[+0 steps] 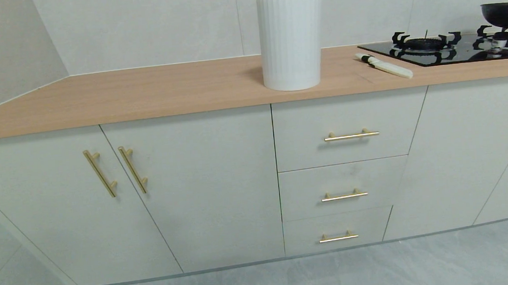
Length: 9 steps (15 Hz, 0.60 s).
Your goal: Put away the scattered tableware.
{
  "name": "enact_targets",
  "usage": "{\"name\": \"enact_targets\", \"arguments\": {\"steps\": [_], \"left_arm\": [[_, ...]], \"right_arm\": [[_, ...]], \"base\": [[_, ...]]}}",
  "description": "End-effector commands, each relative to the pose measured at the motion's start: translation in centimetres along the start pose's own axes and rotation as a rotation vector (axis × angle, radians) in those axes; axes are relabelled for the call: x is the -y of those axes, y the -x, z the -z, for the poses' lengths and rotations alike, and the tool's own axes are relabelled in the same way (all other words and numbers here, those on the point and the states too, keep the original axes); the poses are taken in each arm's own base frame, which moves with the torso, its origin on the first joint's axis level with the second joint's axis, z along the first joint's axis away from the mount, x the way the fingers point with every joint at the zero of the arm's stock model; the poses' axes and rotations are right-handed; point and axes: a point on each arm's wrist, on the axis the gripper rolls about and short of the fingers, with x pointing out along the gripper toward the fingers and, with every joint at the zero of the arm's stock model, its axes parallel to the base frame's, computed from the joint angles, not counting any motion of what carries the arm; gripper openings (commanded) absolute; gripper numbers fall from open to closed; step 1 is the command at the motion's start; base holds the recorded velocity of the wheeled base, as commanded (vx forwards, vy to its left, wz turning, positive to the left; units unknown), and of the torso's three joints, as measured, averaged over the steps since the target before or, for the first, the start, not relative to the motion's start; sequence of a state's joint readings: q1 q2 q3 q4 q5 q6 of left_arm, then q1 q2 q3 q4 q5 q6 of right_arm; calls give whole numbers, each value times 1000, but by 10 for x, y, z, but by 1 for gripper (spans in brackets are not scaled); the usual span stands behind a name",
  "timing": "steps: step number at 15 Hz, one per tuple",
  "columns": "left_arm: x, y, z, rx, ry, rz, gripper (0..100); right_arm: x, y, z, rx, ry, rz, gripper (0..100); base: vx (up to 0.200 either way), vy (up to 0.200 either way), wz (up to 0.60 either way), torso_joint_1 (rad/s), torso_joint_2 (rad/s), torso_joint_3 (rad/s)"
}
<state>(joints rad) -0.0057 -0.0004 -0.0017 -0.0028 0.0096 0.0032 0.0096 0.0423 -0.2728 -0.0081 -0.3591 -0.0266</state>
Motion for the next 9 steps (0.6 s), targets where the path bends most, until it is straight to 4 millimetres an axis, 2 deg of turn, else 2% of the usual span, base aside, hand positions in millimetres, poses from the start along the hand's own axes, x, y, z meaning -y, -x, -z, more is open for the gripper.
{"name": "enact_targets", "arguments": {"steps": [1, 4, 6, 9], "left_arm": [[0, 0, 0, -2, 0, -1, 100], [0, 0, 0, -2, 0, 1, 100], [0, 0, 0, 0, 0, -1, 100], [0, 0, 0, 0, 0, 1, 100]], "right_arm": [[0, 3, 15, -7, -5, 7, 100], [-3, -4, 45, -99, 16, -8, 100], [-7, -7, 71, -158, 29, -93, 100], [-10, -6, 73, -188, -25, -254, 100]], "base": [[0, 0, 0, 0, 0, 0], [0, 0, 0, 0, 0, 0], [0, 0, 0, 0, 0, 0], [0, 0, 0, 0, 0, 0]]}}
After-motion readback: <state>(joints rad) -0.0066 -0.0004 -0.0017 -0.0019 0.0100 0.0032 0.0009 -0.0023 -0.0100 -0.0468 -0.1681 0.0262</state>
